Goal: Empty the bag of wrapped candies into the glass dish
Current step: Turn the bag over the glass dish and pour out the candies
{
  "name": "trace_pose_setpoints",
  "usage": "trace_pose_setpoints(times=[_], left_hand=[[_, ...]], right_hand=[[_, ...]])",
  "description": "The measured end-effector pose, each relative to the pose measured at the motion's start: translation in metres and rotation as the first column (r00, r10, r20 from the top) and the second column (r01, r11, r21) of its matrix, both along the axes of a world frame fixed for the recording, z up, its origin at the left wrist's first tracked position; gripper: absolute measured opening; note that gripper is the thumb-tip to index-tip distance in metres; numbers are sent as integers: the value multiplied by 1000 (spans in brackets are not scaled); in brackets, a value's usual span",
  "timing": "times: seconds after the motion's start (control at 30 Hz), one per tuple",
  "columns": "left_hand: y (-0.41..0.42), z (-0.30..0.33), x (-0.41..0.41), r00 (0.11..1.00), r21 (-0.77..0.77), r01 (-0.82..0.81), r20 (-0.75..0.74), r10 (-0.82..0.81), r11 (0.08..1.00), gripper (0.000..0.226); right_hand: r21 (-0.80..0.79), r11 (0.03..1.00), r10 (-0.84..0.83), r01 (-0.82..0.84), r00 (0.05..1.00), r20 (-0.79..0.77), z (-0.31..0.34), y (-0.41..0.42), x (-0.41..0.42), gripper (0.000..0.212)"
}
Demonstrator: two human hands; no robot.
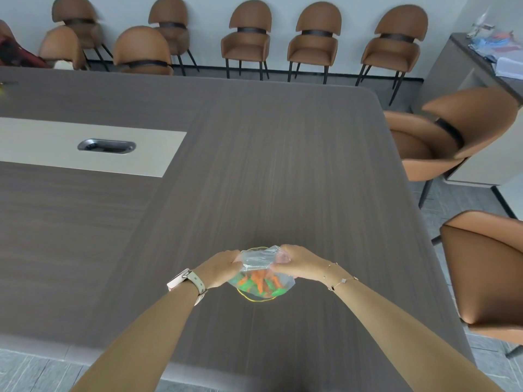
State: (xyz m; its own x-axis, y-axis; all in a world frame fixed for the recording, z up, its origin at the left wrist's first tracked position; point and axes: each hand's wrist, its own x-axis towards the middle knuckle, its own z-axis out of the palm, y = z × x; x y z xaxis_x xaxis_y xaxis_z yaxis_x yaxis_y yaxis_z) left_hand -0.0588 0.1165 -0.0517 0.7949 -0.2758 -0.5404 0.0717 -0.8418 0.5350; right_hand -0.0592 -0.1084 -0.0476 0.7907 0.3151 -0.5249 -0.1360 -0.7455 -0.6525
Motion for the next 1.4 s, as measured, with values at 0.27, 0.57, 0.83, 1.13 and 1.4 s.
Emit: trace_pose_setpoints(times=[0.27,0.57,0.83,1.13,1.4], left_hand=[[-1,-1,2,958,173,116,241,-156,978,16],[9,10,17,961,198,109,229,-154,974,15],[14,24,26,977,105,73,190,-92,992,25],[15,40,42,969,49,54,240,-64,997,26],[16,43,52,969,75,48,240,-65,996,30]], right_hand=[[-395,893,317,-215,924,215,7,4,16,19],[-297,940,252,-169,930,268,18,5,25,12],[-201,971,177,-131,958,227,36,6,36,39],[-118,986,134,-115,977,166,45,4,48,25],[-109,974,206,-198,976,68,58,2,62,22]])
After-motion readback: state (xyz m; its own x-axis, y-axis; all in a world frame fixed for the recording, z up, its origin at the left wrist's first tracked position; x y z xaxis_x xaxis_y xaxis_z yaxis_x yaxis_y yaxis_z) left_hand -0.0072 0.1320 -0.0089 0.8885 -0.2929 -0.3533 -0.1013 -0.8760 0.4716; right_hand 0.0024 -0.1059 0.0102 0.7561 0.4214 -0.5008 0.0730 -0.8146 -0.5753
